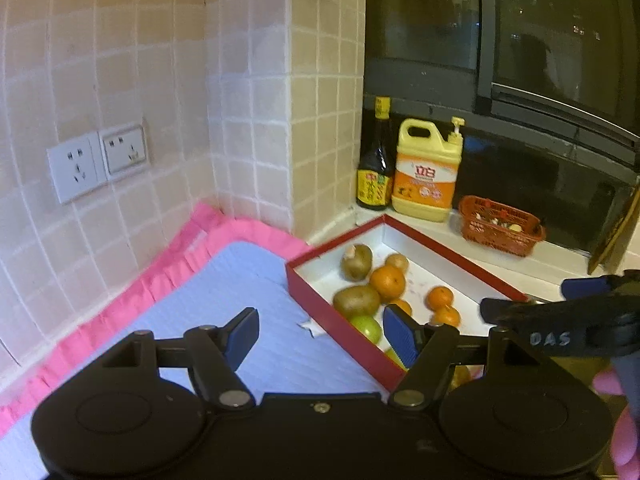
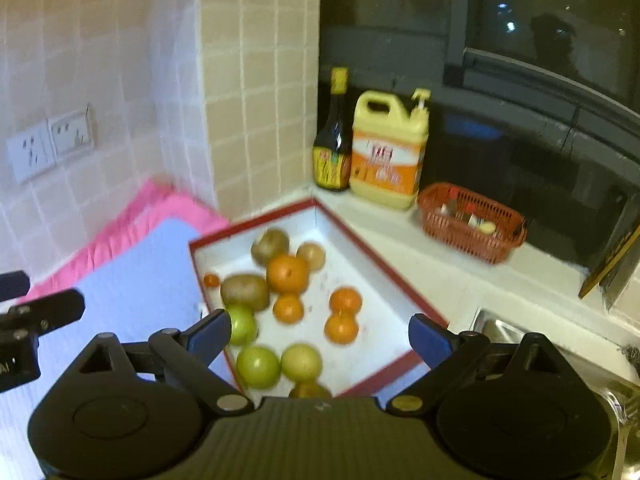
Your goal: Organize fruits
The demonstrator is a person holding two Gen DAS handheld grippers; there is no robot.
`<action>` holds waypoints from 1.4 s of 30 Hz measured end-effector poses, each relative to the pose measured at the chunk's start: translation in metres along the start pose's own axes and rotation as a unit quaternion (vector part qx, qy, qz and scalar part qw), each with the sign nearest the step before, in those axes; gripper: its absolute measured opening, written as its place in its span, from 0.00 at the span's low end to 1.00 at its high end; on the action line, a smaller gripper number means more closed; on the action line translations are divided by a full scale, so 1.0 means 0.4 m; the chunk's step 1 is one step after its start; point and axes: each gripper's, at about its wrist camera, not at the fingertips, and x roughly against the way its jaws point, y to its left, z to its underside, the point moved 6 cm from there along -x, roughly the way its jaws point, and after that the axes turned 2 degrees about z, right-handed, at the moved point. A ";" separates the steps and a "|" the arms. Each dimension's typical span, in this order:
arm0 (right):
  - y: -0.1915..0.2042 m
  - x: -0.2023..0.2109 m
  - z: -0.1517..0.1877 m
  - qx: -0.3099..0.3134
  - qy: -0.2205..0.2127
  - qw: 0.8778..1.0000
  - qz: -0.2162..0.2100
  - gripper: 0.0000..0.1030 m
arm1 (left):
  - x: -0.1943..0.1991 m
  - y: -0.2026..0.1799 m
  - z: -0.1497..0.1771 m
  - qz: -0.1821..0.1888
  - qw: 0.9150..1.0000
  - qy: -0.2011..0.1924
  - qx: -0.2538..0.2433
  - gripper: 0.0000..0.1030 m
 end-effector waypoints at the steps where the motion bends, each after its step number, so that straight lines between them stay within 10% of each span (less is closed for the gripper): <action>1: 0.005 -0.004 0.006 0.001 0.004 1.000 -0.002 0.94 | -0.004 -0.001 0.006 0.000 1.000 0.005 -0.002 0.79; 42: 0.039 -0.073 0.027 0.002 0.048 0.998 -0.031 0.94 | -0.049 0.005 0.035 -0.018 0.999 0.038 0.017 0.79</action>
